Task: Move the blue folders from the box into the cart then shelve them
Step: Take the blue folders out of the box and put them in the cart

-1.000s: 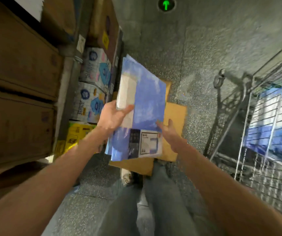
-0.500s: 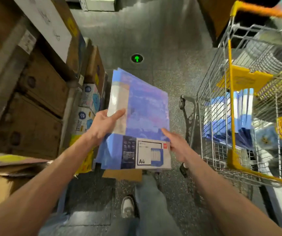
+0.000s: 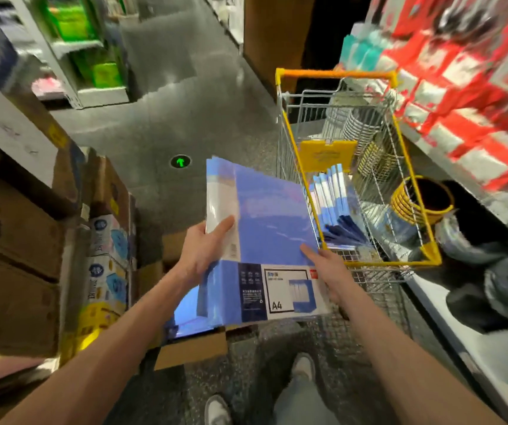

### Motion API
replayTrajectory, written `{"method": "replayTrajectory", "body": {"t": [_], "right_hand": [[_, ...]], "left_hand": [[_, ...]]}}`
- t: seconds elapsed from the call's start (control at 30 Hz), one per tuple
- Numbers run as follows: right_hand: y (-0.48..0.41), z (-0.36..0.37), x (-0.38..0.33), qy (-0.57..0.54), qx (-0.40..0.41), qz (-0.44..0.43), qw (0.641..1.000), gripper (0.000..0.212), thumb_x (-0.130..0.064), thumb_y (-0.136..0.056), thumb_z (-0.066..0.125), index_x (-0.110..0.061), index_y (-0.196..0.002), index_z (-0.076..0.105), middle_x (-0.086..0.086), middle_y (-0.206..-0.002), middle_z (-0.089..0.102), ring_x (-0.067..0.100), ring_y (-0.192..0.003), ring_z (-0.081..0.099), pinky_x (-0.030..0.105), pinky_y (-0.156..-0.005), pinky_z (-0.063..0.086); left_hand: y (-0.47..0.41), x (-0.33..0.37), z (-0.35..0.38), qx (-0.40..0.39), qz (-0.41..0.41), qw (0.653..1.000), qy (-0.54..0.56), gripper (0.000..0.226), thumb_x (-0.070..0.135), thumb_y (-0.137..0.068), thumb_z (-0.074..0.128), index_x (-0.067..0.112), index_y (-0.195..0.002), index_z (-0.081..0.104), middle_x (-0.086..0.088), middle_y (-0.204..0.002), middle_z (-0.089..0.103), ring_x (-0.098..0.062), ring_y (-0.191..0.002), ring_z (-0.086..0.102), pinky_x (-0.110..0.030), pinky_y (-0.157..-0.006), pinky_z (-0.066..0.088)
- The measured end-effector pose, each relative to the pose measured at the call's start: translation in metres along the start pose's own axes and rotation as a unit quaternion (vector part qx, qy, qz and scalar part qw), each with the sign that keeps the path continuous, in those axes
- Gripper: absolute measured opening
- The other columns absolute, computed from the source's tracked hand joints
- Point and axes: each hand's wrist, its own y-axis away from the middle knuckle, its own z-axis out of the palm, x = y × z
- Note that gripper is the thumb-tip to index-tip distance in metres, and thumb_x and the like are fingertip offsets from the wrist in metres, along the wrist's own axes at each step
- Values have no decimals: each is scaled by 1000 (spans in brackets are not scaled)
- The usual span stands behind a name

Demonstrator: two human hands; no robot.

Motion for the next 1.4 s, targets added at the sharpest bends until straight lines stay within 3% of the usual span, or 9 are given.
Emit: {"method": "replayTrajectory", "body": {"t": [0.17, 0.3, 0.4, 0.5, 0.63, 0.87, 1.07, 1.27, 1.4], "right_hand": [[6, -72, -14, -8, 49, 7, 999, 25, -29, -96, 64, -6, -105, 66, 8, -95, 74, 24, -79, 70, 31, -65, 61], [-22, -152, -7, 44, 84, 8, 995, 43, -49, -86, 70, -11, -106, 70, 6, -104, 74, 26, -93, 71, 47, -88, 58], [-40, -208, -14, 54, 101, 17, 993, 28, -35, -92, 68, -8, -83, 65, 7, -81, 66, 22, -74, 61, 37, -69, 51], [-61, -255, -28, 88, 100, -2, 991, 27, -28, -95, 63, -13, -73, 57, 6, -69, 52, 18, -63, 48, 21, -53, 43], [-98, -302, -40, 191, 95, 0, 977, 32, -28, -86, 60, -18, -58, 52, 6, -59, 47, 17, -59, 43, 31, -60, 33], [-139, -321, -63, 132, 62, 31, 989, 13, -17, -98, 56, -14, -87, 64, 9, -85, 69, 15, -58, 57, 23, -49, 41], [-167, -330, -74, 101, 74, 42, 991, 18, -22, -102, 53, -9, -111, 61, 10, -96, 72, 15, -63, 63, 20, -49, 45], [-183, -322, -91, 74, 129, 98, 984, 14, -19, -102, 51, -11, -100, 62, 11, -95, 71, 16, -63, 61, 19, -49, 39], [-214, -304, -93, 42, 168, 125, 977, 9, -9, -101, 53, -8, -96, 60, 9, -78, 67, 4, -44, 58, 15, -40, 36]], "left_hand": [[-6, 3, 83, -28, 18, 997, -67, 34, 47, -86, 74, 14, -96, 75, -2, -90, 79, -23, -86, 75, -47, -83, 60], [-11, 4, 173, -42, 19, 996, -75, 25, 33, -91, 72, 10, -100, 74, -4, -90, 78, -14, -71, 74, -30, -63, 58], [-16, 10, 239, -43, 8, 994, -100, 29, 40, -90, 72, 12, -94, 73, -5, -86, 77, -14, -66, 72, -30, -60, 56], [-28, 14, 292, -25, 13, 990, -140, 41, 53, -80, 73, 13, -87, 74, -5, -87, 78, -23, -77, 74, -45, -76, 61], [-39, 22, 340, 6, 39, 988, -150, 36, 42, -86, 75, 7, -94, 76, -8, -86, 76, -23, -77, 73, -43, -75, 59], [-82, 44, 379, 62, 65, 967, -238, 46, 50, -90, 68, 4, -87, 67, -23, -89, 65, -38, -94, 66, -40, -71, 45], [-159, 41, 421, 32, 48, 972, -227, 44, 46, -93, 66, 3, -101, 73, -8, -85, 65, -30, -81, 64, -29, -66, 39], [-256, 25, 477, -28, 24, 959, -281, 50, 45, -96, 61, -1, -115, 66, -21, -112, 68, -38, -107, 65, -38, -83, 48], [-311, 7, 502, -77, -12, 946, -316, 58, 49, -96, 60, -6, -112, 61, -22, -108, 67, -39, -99, 64, -38, -77, 48]]}}
